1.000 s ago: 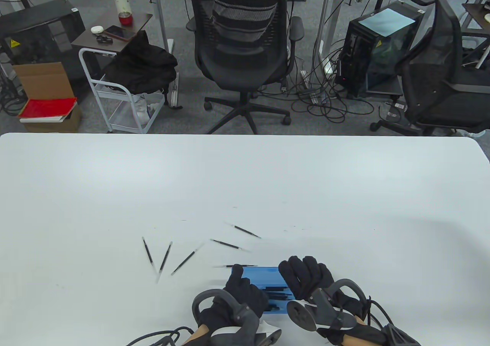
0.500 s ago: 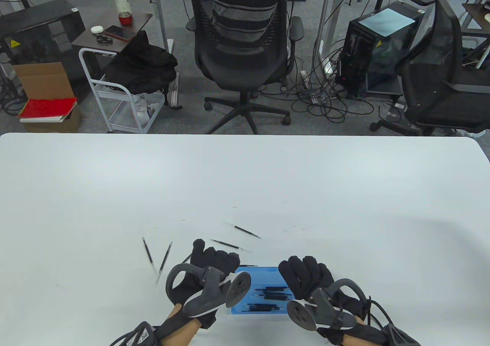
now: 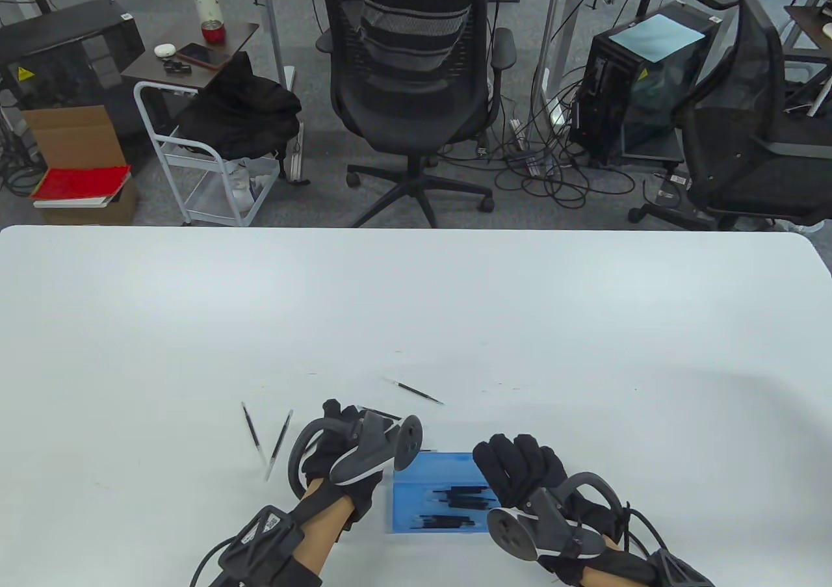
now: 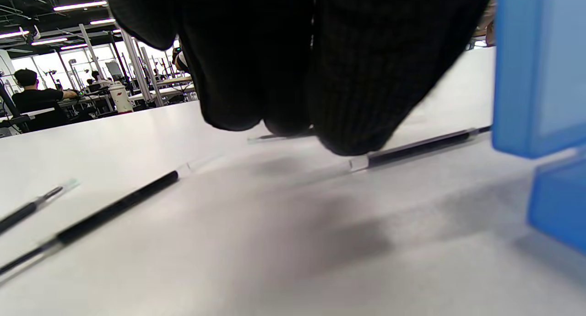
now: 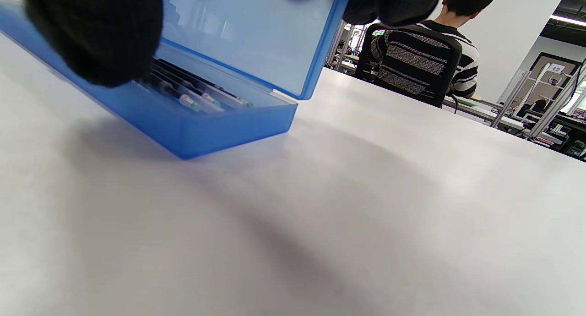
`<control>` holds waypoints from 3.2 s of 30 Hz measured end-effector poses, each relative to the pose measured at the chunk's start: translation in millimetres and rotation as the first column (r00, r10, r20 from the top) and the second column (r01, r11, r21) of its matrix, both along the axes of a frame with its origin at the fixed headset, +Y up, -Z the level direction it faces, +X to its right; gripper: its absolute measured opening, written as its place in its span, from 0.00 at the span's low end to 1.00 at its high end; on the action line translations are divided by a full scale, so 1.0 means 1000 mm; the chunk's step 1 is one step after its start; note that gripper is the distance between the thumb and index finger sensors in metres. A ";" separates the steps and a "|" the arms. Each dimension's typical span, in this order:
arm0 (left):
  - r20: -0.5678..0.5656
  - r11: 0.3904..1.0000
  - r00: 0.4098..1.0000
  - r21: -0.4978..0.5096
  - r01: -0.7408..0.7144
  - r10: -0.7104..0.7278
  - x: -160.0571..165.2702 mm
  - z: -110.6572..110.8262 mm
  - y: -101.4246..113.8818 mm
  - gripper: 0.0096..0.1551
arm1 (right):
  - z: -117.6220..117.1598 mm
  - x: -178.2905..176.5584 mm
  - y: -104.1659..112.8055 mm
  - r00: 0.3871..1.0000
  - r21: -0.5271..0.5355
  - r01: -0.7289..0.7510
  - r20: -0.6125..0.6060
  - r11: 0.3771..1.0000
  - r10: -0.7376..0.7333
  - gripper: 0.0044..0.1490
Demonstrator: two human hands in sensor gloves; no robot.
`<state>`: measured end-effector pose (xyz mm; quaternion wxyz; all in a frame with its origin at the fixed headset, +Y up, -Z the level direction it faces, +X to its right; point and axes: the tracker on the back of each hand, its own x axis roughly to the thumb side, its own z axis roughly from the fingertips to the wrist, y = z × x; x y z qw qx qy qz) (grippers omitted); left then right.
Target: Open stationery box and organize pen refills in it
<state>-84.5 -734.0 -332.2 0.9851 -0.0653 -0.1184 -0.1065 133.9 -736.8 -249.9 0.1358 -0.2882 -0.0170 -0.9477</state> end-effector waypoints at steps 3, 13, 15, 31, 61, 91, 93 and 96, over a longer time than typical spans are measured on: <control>0.006 1.000 1.000 0.004 0.006 -0.006 0.001 -0.002 -0.004 0.29 | 0.000 0.000 0.000 1.000 0.000 0.000 -0.001 1.000 0.000 0.75; 0.015 0.999 0.999 0.012 0.034 -0.034 0.005 -0.004 -0.013 0.27 | -0.001 0.000 0.000 1.000 0.000 0.006 -0.007 1.000 -0.006 0.75; 0.021 0.999 0.999 0.023 0.028 -0.028 0.005 -0.003 -0.013 0.27 | -0.001 0.000 0.000 1.000 -0.001 0.008 -0.007 1.000 -0.008 0.75; 0.016 1.000 1.000 0.027 -0.007 0.006 0.003 -0.005 -0.013 0.23 | 0.000 0.000 0.000 1.000 0.003 0.008 -0.009 1.000 -0.008 0.75; 0.130 1.000 0.991 -0.006 -0.028 0.028 0.000 -0.001 -0.016 0.26 | 0.001 -0.001 0.000 1.000 0.006 0.000 -0.003 1.000 0.000 0.75; 0.471 0.960 0.875 0.280 -0.026 -0.113 0.044 0.116 0.046 0.27 | 0.000 -0.001 -0.001 1.000 0.004 0.001 -0.005 1.000 -0.001 0.75; 0.484 0.962 0.865 0.272 -0.004 -0.133 0.048 0.118 0.038 0.27 | 0.000 -0.001 -0.001 1.000 0.004 0.001 -0.005 1.000 -0.001 0.75; 0.502 0.970 0.852 0.241 0.025 -0.146 0.054 0.117 0.026 0.27 | 0.000 -0.001 -0.001 1.000 0.003 0.001 -0.005 1.000 -0.001 0.75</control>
